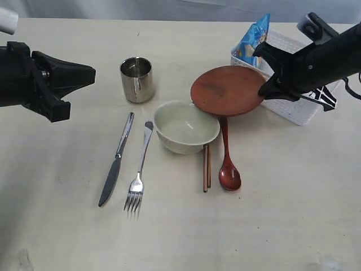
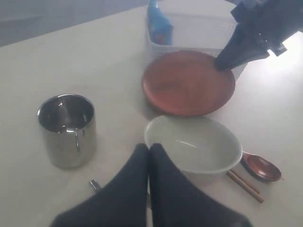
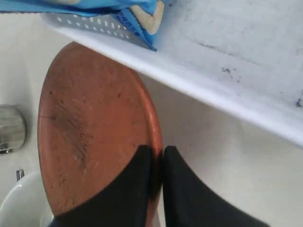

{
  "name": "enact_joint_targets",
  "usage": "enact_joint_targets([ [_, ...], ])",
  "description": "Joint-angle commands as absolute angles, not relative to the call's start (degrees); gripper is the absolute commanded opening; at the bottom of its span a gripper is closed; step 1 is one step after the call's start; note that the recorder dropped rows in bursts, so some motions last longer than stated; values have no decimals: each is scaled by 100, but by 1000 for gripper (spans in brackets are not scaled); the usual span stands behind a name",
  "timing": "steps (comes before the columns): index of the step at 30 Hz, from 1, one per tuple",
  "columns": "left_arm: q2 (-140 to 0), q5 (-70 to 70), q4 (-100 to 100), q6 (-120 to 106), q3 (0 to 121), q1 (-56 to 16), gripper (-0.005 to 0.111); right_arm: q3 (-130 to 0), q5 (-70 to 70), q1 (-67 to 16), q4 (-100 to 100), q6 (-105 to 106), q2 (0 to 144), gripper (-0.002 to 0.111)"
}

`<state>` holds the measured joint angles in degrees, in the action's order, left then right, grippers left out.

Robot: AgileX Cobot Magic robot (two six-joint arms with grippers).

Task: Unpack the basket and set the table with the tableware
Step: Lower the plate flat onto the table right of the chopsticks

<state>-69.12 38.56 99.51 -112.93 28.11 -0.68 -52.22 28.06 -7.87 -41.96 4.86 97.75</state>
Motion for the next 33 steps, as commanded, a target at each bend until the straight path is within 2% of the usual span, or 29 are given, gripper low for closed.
enact_joint_targets([
  [1, -6871, 3917, 9995, -11241, 2777, -53, 0, -5125, 2437, -774, -4285, 512, 9711, 0],
  [11, -6871, 3917, 9995, -11241, 2777, -53, 0, -5125, 2413, -774, -4440, 667, 9711, 0],
  [22, -6871, 3894, 9995, -11243, 2777, -53, 0, -5125, 1507, -746, -4498, 622, 9736, 0],
  [33, -6871, 3894, 9995, -11243, 2777, -53, 0, -5125, 1216, -746, -4626, 307, 10140, 0],
])
